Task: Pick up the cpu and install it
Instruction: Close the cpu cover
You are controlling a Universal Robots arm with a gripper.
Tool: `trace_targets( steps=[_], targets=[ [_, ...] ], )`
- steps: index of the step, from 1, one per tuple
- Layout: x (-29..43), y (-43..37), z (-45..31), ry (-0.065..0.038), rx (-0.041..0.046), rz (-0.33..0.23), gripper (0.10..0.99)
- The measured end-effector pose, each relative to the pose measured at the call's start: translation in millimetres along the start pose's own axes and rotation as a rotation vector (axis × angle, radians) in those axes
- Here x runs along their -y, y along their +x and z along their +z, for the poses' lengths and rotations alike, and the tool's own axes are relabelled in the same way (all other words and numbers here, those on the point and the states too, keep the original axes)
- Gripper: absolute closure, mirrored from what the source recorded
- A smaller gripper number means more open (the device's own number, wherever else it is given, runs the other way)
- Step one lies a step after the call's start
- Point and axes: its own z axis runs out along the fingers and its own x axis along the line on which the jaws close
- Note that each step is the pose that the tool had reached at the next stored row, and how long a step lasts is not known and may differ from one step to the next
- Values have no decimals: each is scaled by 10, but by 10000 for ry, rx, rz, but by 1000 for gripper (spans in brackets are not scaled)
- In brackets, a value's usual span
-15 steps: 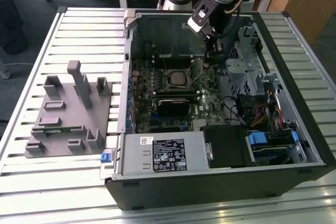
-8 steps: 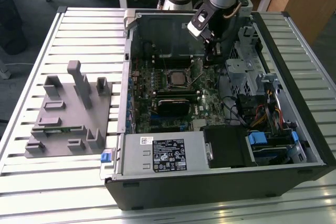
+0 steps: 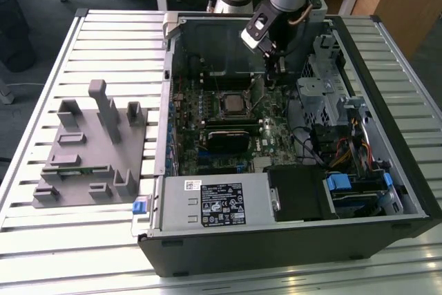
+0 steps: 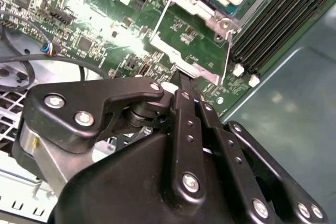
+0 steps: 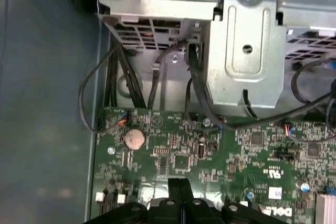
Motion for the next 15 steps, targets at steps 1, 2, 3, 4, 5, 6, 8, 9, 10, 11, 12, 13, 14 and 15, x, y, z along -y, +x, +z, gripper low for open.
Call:
trace_targets(
  steps=[1,2,3,4,5,6,8,9,10,11,12,13,14,15],
  targets=[
    [17,1,-3,3,-8,0,980],
    [33,2,-5,4,-10,0,980],
    [55,3,-7,5,-9,-2,980],
    [79,5,-7,5,-10,0,980],
    [105,6,-8,5,-10,0,980],
    [130,7,-9,5,-9,-1,980],
    [182,10,-9,6,-9,1,980],
    [209,11,-9,5,-9,-1,980],
    [239,12,-9,6,-8,-2,980],
    [265,14,-9,5,-9,0,980],
    [288,15,-8,5,-10,0,980],
    [308,16,-8,4,-11,0,980],
    [325,17,-6,5,-11,-1,980],
    [341,18,-5,5,-9,0,980]
  ],
)
